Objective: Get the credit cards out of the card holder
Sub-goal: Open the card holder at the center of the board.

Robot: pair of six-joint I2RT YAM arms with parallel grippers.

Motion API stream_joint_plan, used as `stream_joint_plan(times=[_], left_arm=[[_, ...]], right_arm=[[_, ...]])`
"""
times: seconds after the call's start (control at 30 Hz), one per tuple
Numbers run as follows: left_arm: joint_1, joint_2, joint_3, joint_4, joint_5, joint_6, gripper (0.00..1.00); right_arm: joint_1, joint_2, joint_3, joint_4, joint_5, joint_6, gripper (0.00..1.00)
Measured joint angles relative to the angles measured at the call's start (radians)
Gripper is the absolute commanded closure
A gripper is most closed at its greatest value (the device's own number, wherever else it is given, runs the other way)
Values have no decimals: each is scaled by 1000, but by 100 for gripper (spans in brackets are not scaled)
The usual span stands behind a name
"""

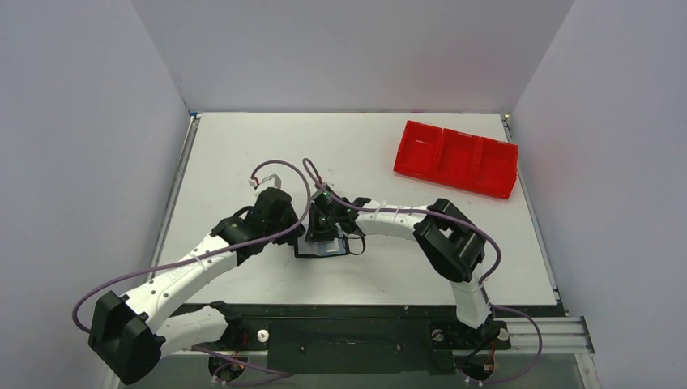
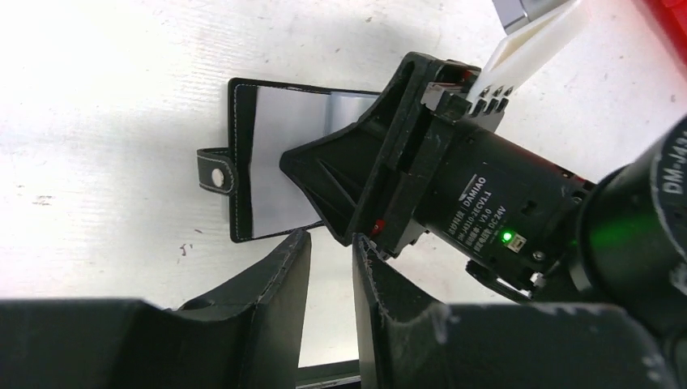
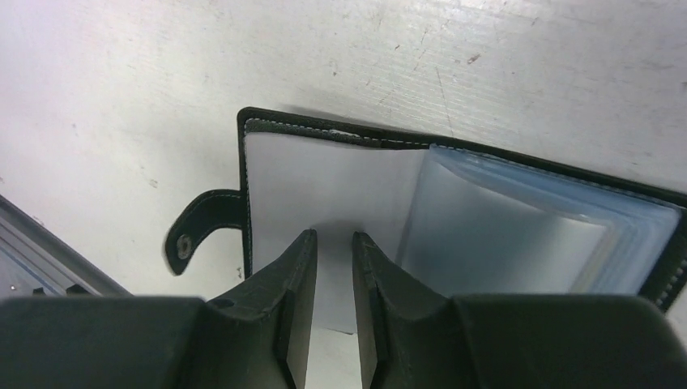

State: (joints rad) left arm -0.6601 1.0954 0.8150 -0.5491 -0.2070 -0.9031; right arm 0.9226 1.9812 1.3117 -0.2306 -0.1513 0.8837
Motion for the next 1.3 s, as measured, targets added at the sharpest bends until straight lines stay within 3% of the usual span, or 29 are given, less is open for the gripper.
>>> stream_joint_plan(times=[0.43,0.87,1.1,1.3], left_arm=[[26,29,-41,6,20,-7,78],[39,169,-45,95,104,9,78],[10,212,-8,98,114,32,78],[5,212,17,84,60,33,85]], right_arm=[[-10,43,11,10,-16,19,78],[-82,-158,-101,8,24,18,73],[-105,-207,-184,-2,61,17,77],[-97,-207,-197,-10,69,17,82]])
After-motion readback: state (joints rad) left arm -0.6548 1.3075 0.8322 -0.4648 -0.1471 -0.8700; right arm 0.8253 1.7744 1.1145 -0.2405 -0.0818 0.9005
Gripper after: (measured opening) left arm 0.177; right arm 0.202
